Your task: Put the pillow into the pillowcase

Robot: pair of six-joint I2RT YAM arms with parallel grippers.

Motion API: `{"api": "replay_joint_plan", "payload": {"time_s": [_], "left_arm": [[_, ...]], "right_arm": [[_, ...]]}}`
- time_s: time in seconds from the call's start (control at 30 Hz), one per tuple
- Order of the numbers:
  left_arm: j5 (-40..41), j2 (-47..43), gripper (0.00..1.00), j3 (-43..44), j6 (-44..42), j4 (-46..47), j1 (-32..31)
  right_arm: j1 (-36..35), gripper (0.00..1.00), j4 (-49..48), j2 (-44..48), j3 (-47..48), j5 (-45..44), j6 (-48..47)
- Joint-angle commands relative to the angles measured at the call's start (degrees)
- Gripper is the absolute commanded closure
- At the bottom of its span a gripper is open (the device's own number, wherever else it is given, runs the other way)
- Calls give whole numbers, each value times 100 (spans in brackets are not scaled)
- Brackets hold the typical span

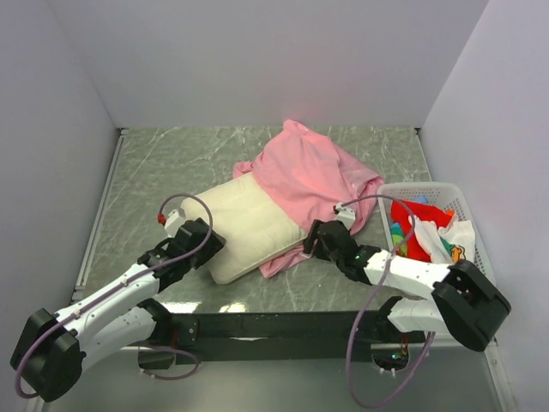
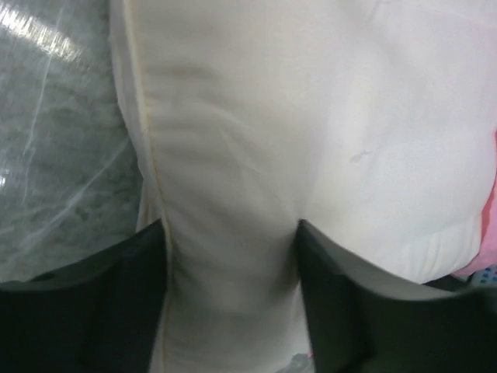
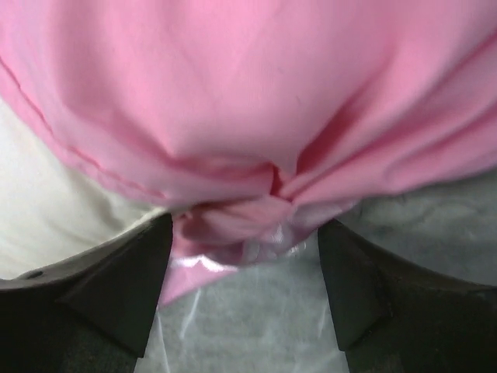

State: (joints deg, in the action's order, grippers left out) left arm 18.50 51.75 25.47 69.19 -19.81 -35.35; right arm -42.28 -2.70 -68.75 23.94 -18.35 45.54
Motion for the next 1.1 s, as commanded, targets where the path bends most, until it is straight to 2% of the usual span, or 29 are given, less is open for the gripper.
{"api": "replay_joint_plan", "payload": {"time_s": [0.0, 0.07, 0.1, 0.17, 0.27, 0.33, 0.43, 0.5, 0.53, 0.63, 0.67, 0.73, 0.77, 0.83, 0.87, 0.9, 1.0, 1.03, 1.07], "left_arm": [[101, 19, 62, -157, -327, 899, -33], [-4, 177, 96, -131, -319, 1093, -33], [-31, 230, 99, -87, -310, 1276, -33], [13, 397, 99, 159, -240, 1357, -42], [406, 634, 99, 799, -134, 1042, -51], [610, 757, 99, 1369, -177, 622, -59], [786, 925, 99, 2064, -440, -2, -68], [717, 873, 99, 2312, -625, -285, -77], [568, 811, 99, 2478, -713, -365, -86], [-12, 504, 91, 2857, -1003, -847, -129], [-118, 338, 82, 2980, -1056, -1223, -130], [-276, 153, 73, 3305, -1118, -1489, -147], [-286, -5, 59, 3376, -1188, -1543, -147], [-286, -85, 47, 3604, -1241, -1657, -147], [-251, -42, 36, 3675, -1380, -1657, -139], [-198, 28, 30, 3849, -1425, -1710, -130], [-530, 449, 23, 4175, -1715, -1702, 194], [-706, 616, 22, 4220, -1846, -1658, 570], [-1160, 661, 15, 4229, -1891, -1605, 808]], "right_arm": [[106, 56, -1022, -628, 154, -55, 158], [-313, 95, -725, -806, 574, -158, 8], [-672, 99, -158, -850, 794, -430, -71], [-1497, 100, 355, -894, 1567, -758, -203], [-2255, 100, 1050, -912, 2508, -914, -519], [-2337, 100, 1622, -825, 3130, -1118, -809], [-2215, 100, 1939, -421, 3947, -1276, -1502], [-1987, 100, 2254, -314, 4511, -1014, -2002], [-1933, 100, 2404, -340, 5166, -917, -2136], [-1863, 100, 3002, -604, 6550, -881, -2637], [-1828, 100, 3099, -778, 6866, -829, -2725], [-1496, 100, 3371, -1025, 7754, -390, -2884], [-1346, 100, 3442, -1331, 8035, -171, -2893], [-942, 100, 3627, -1701, 8757, 416, -2884], [-827, 100, 3706, -2129, 8985, 542, -2875], [-738, 100, 3863, -2360, 9379, 612, -2840], [-475, 100, 3909, -3169, 9672, 824, -2744], [-396, 100, 3900, -3380, 9699, 894, -2691], [-308, 100, 3874, -3817, 9717, 955, -2665]]}}
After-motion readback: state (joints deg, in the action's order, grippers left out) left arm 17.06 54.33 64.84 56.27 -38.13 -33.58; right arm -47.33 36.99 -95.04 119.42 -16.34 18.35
